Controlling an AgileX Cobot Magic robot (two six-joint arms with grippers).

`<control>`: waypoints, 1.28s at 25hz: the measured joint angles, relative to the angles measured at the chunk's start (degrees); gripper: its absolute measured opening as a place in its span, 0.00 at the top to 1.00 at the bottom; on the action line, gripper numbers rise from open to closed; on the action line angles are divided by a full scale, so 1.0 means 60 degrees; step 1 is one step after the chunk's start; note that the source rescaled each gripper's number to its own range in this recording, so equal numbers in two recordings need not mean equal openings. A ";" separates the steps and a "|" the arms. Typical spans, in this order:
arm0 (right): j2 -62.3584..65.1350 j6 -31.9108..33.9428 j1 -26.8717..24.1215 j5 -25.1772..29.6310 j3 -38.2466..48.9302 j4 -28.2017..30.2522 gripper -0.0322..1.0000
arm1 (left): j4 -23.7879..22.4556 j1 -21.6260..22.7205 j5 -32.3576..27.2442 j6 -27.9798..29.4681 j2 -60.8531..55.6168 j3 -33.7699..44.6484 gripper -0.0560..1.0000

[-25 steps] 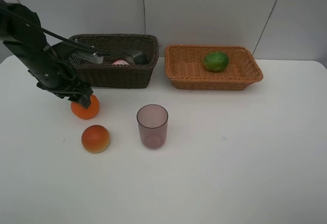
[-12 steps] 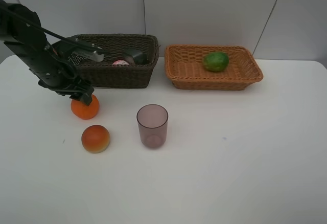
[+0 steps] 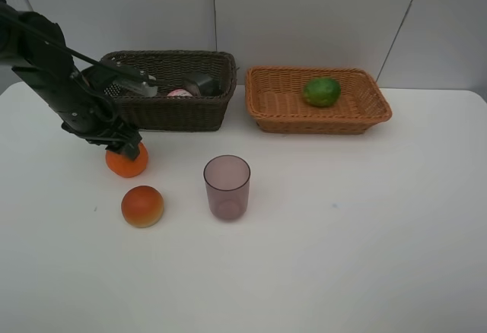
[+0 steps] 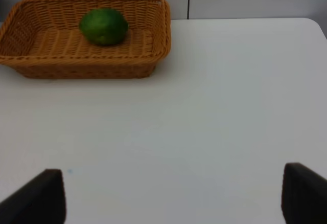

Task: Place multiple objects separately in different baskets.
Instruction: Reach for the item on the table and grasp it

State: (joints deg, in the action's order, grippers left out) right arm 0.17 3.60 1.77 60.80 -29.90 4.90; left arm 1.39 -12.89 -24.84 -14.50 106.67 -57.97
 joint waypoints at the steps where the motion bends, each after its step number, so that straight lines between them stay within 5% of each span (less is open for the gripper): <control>1: 0.0000 0.0000 0.0000 0.0000 0.0000 0.0000 0.06 | 0.0010 0.0000 0.0054 0.0000 0.0018 0.0000 0.07; 32: 0.0000 0.0000 0.0000 0.0000 0.0000 0.0000 0.06 | 0.0029 0.0000 0.0608 -0.0107 0.0907 -0.0101 0.06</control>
State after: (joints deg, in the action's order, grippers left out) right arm 0.17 3.60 1.77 60.80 -29.90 4.90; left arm 1.57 -12.89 -21.19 -15.14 112.12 -58.58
